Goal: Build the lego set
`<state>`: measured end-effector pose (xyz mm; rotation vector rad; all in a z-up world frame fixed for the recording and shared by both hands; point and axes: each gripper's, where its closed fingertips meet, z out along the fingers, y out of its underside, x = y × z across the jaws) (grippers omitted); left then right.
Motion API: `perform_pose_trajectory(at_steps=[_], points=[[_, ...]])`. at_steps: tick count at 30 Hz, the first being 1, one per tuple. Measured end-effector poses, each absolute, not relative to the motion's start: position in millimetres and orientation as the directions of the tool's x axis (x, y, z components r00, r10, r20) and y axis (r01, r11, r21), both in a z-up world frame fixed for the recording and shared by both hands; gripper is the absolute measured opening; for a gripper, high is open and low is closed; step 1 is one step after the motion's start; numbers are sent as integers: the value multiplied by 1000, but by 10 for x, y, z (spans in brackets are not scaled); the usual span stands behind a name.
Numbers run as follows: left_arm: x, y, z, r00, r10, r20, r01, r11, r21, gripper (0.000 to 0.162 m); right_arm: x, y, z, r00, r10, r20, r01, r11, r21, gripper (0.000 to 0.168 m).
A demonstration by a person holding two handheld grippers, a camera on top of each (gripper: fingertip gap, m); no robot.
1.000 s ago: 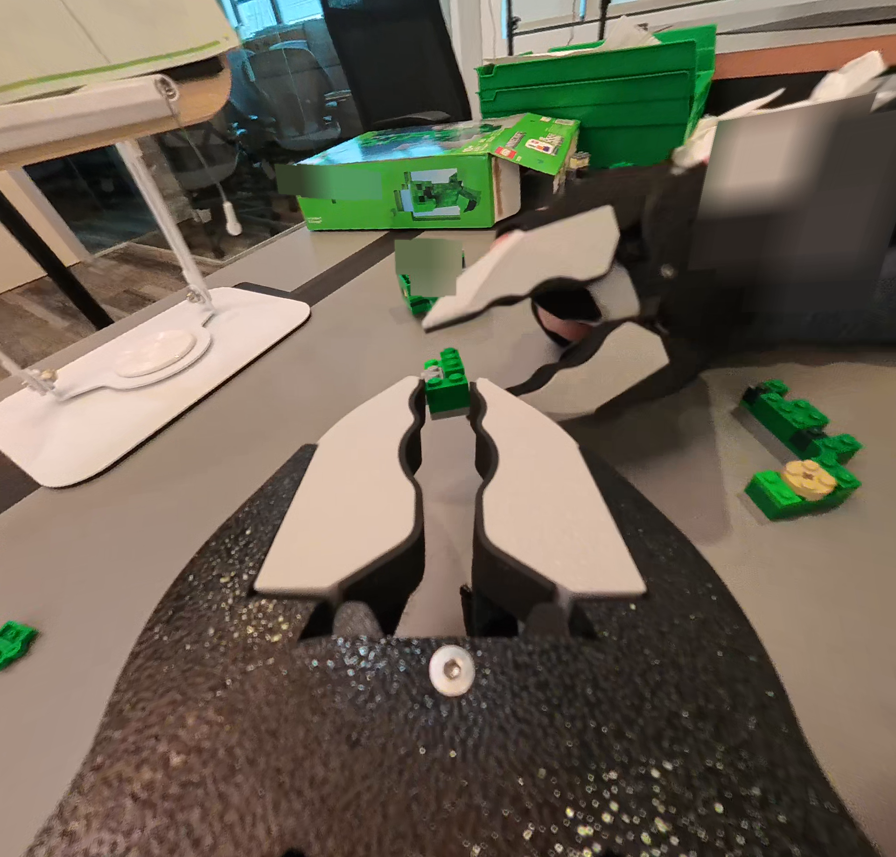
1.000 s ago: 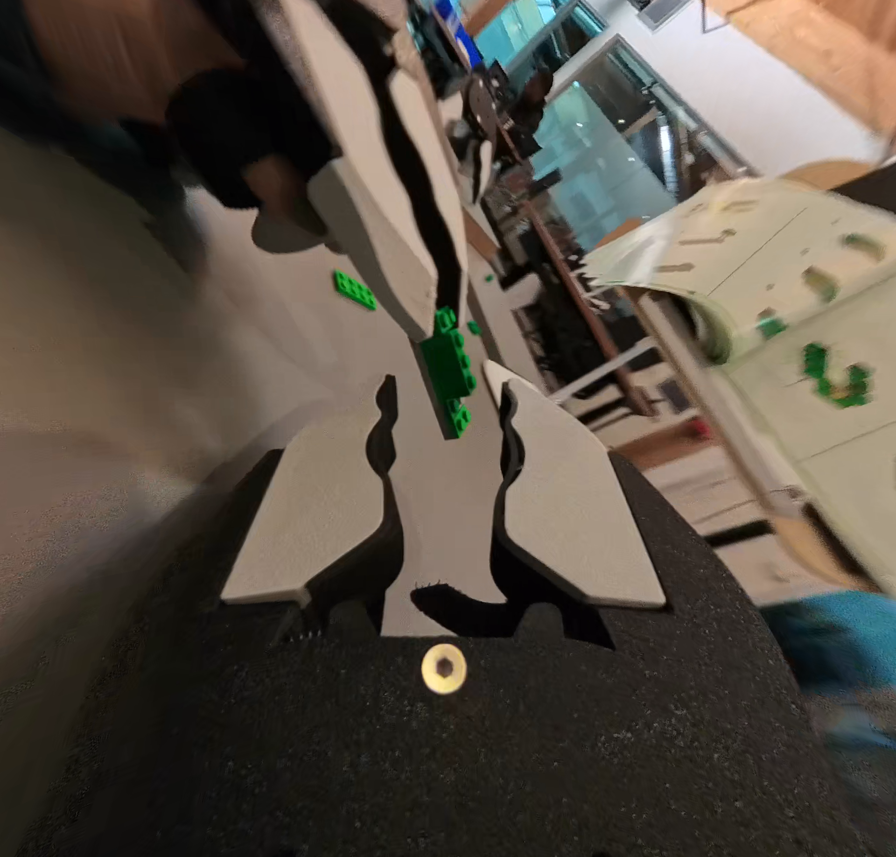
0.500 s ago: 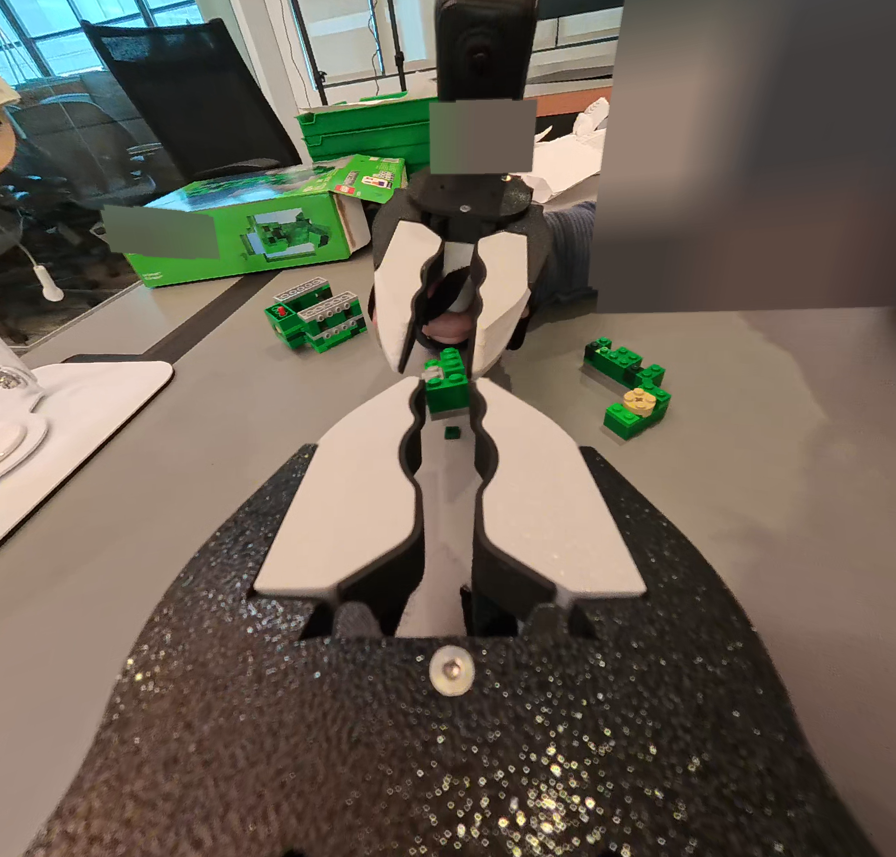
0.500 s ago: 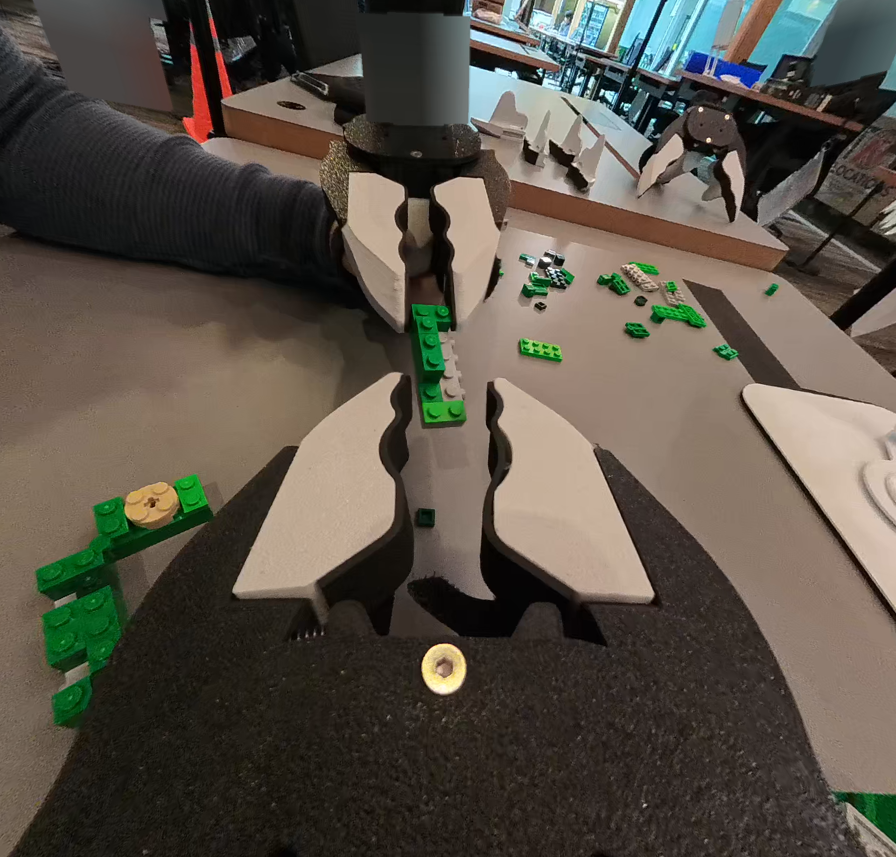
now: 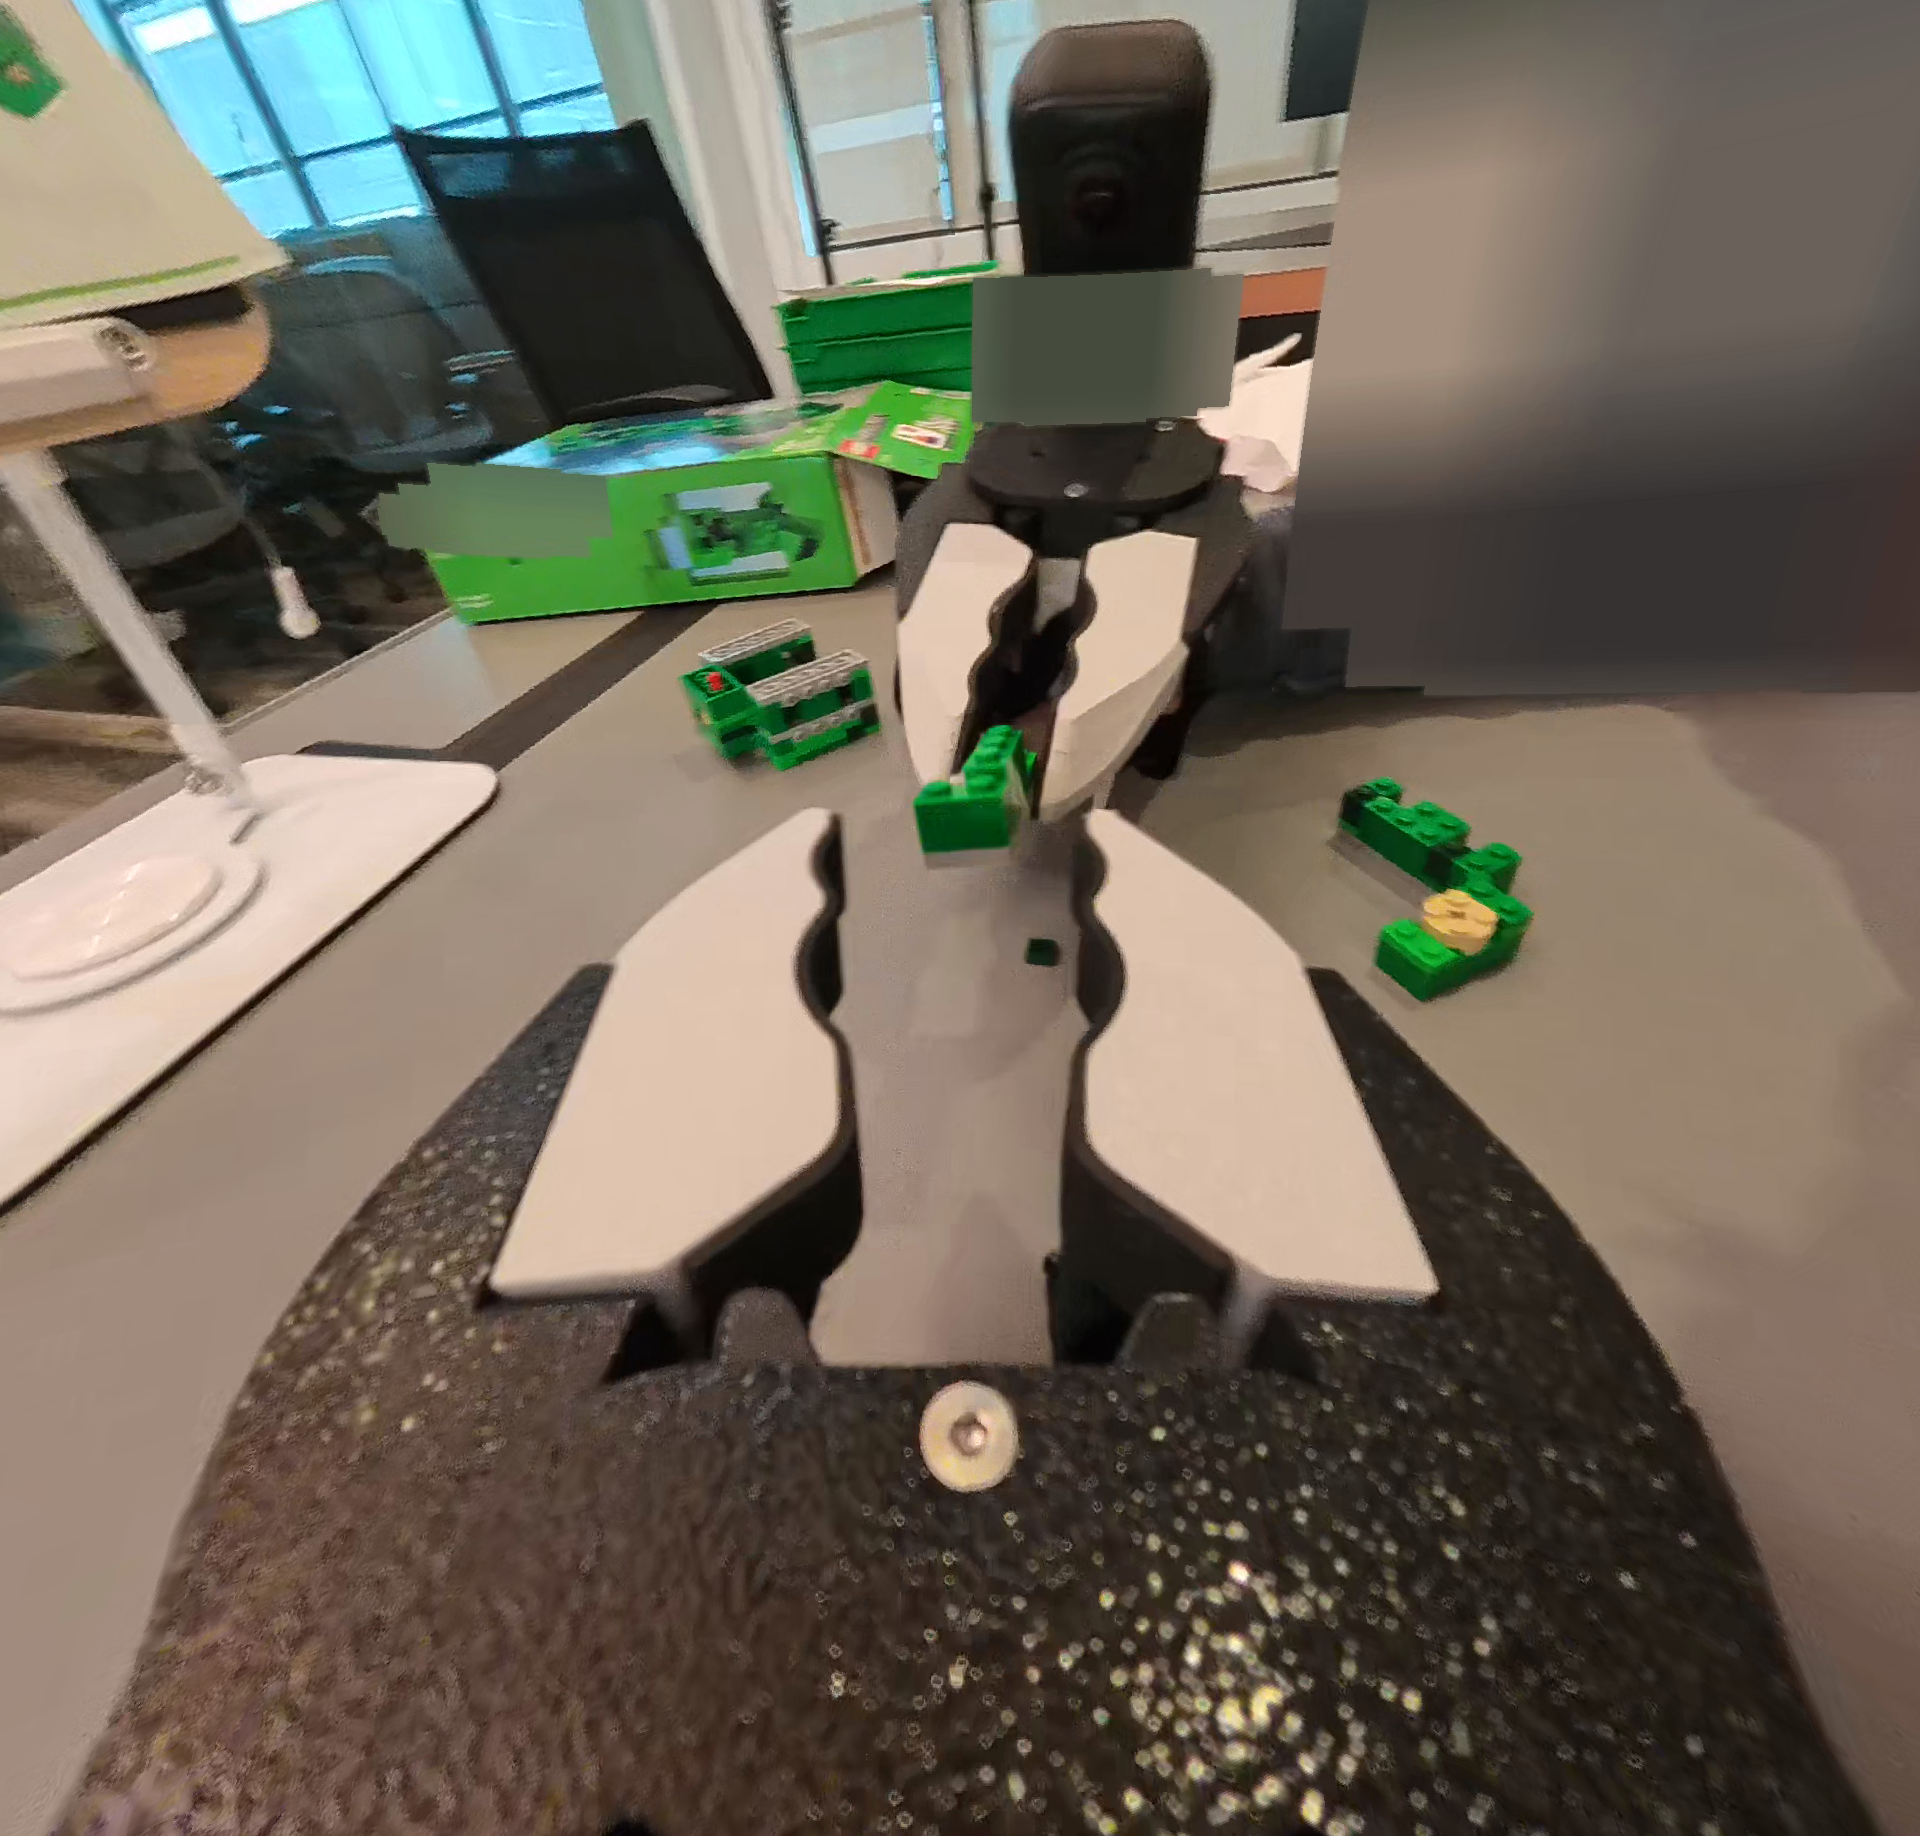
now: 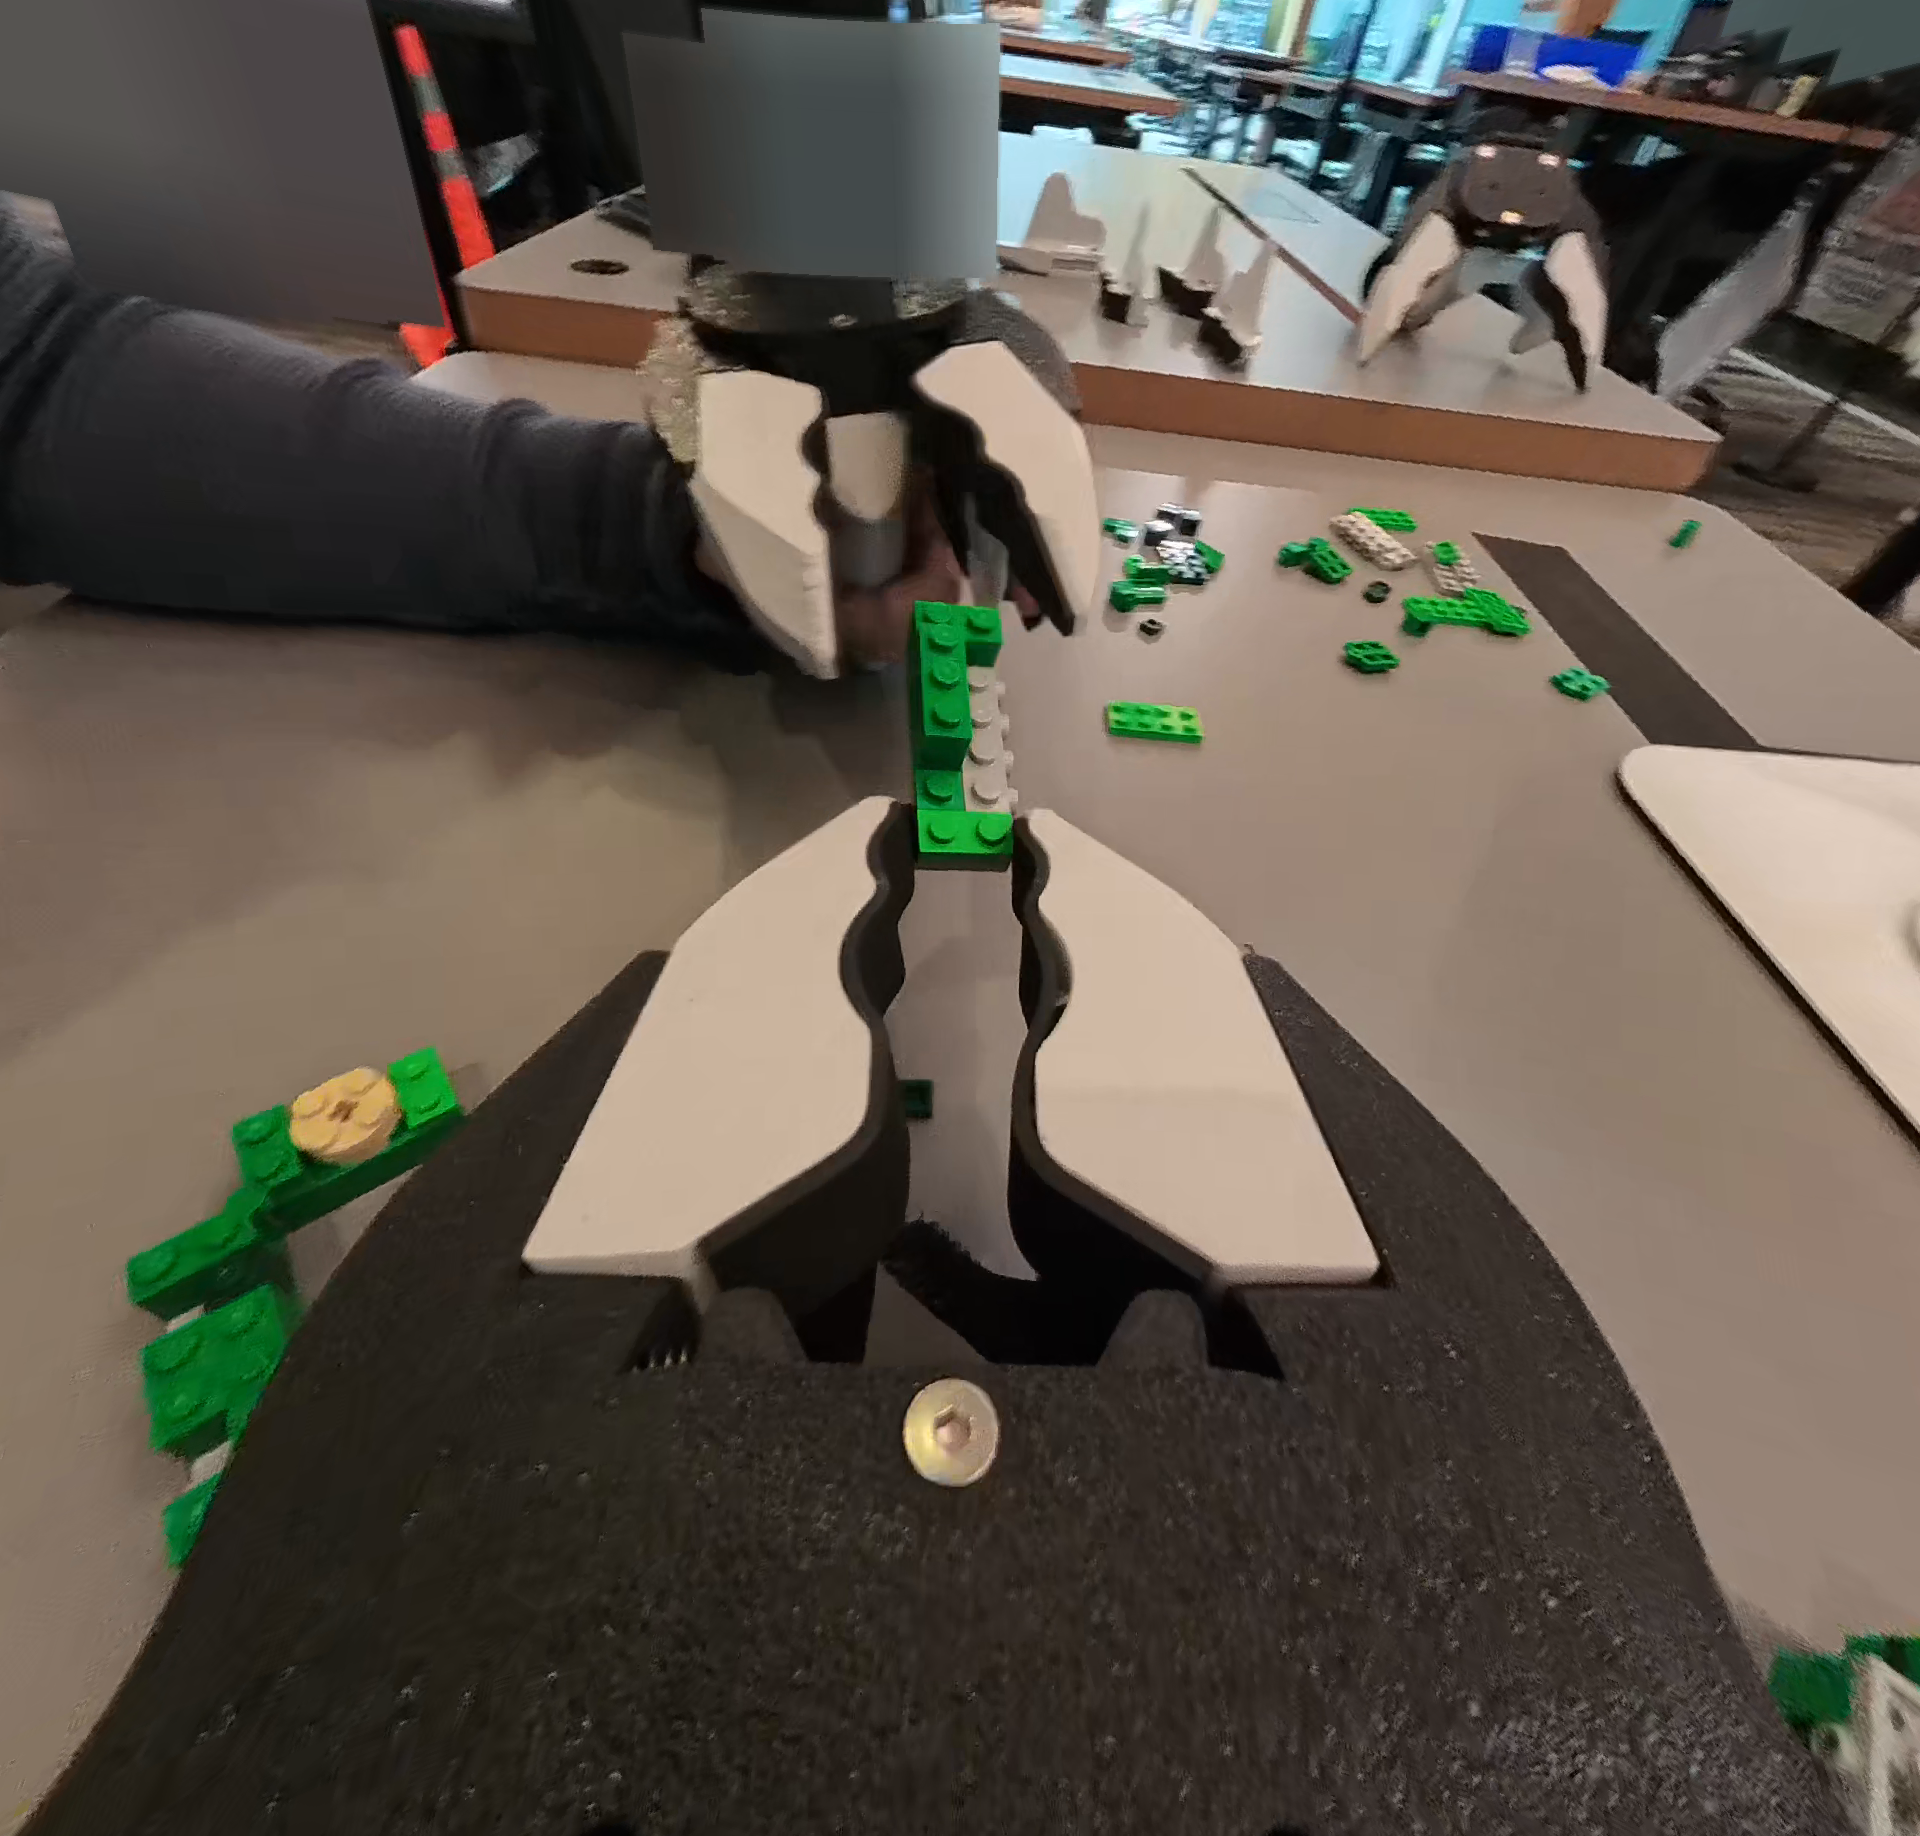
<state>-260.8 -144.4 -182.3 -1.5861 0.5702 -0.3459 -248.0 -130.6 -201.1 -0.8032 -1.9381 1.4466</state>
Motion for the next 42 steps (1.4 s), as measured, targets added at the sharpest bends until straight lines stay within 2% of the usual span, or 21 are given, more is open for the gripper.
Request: perform_pose_trajectory(at_steps=[3,6,11,15,18,23,27,42], points=[[-2687,-1377,-1839,862,-500,-86,-132,-58,-990,57,-2567,-1215,-2009,-571,812,122,128,235,-964,17],[-2751,-1347,-1825,888,-453,-84,-123,-57,-991,63,-2676,-1101,-2021,-451,866,215,123,299,-946,17],[-2954,-1256,-1786,955,-295,-29,-51,-65,-997,63,-2793,-937,-1959,-240,884,401,86,431,-898,17],[-2952,-1213,-1728,958,-273,92,80,-53,-995,54,-2807,-964,-1894,-141,794,592,36,601,-798,17],[-2931,-1193,-1680,950,-280,138,137,-25,-990,60,-2797,-1033,-1824,-92,731,677,-13,678,-735,18],[-2841,-1191,-1637,964,-266,0,10,35,-999,62,-2783,-1084,-1744,-27,670,741,-52,740,-671,17],[-2779,-1212,-1620,962,-247,-116,-105,59,-993,45,-2779,-1124,-1749,-23,640,768,-59,766,-640,17],[-2817,-1188,-1679,967,-224,-118,-118,16,-993,39,-2782,-1136,-1767,-10,595,804,-56,802,-594,17]])
